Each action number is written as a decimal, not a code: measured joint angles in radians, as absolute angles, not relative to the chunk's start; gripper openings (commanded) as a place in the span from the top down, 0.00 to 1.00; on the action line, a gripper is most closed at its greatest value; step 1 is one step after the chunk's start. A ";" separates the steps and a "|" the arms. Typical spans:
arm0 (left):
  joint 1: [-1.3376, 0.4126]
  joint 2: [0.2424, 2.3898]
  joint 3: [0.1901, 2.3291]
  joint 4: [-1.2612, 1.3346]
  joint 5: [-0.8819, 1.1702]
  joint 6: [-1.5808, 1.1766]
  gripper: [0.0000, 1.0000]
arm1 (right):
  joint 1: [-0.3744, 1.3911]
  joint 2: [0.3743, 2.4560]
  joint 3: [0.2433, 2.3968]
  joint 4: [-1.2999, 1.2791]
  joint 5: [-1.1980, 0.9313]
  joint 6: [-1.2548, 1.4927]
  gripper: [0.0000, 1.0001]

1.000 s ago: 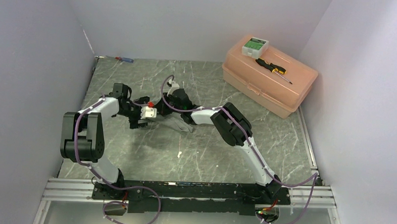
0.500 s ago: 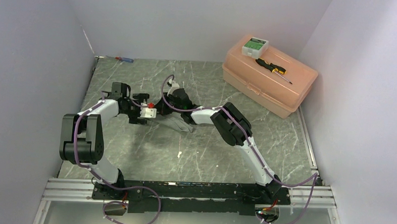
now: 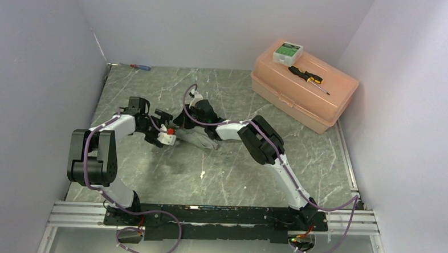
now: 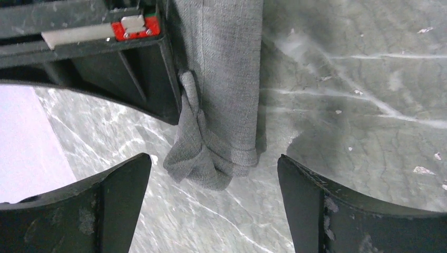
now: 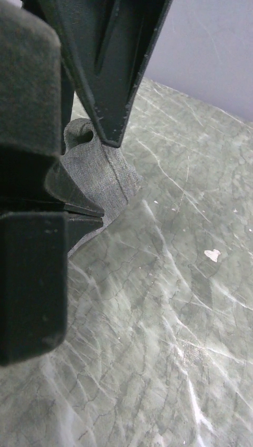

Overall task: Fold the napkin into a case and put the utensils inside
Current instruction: Grasp the top corner of the smaller rectangle folded napkin from the folded napkin, then turn over the smaller rectangle folded napkin at the center of the board.

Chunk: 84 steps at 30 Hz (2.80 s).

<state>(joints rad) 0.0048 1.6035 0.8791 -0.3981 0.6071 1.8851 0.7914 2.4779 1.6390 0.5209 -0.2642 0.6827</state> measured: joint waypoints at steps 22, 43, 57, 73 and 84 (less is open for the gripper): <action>-0.049 1.667 0.892 -0.359 0.559 1.880 0.97 | 0.765 2.465 1.612 0.537 -0.321 0.718 0.65; -0.075 1.659 1.142 -1.056 0.628 1.494 0.97 | 0.789 1.637 0.798 0.513 -0.465 -0.225 0.00; -0.075 1.658 1.145 -1.093 0.628 1.467 0.97 | 1.025 1.701 0.675 0.584 -0.157 -0.616 0.08; -0.075 1.658 1.201 -1.132 0.624 1.460 0.97 | 0.960 1.862 0.867 0.547 -0.113 -0.669 0.73; -0.075 1.660 1.264 -1.251 0.635 1.431 0.97 | 0.947 1.835 0.970 0.249 -0.292 -0.578 1.00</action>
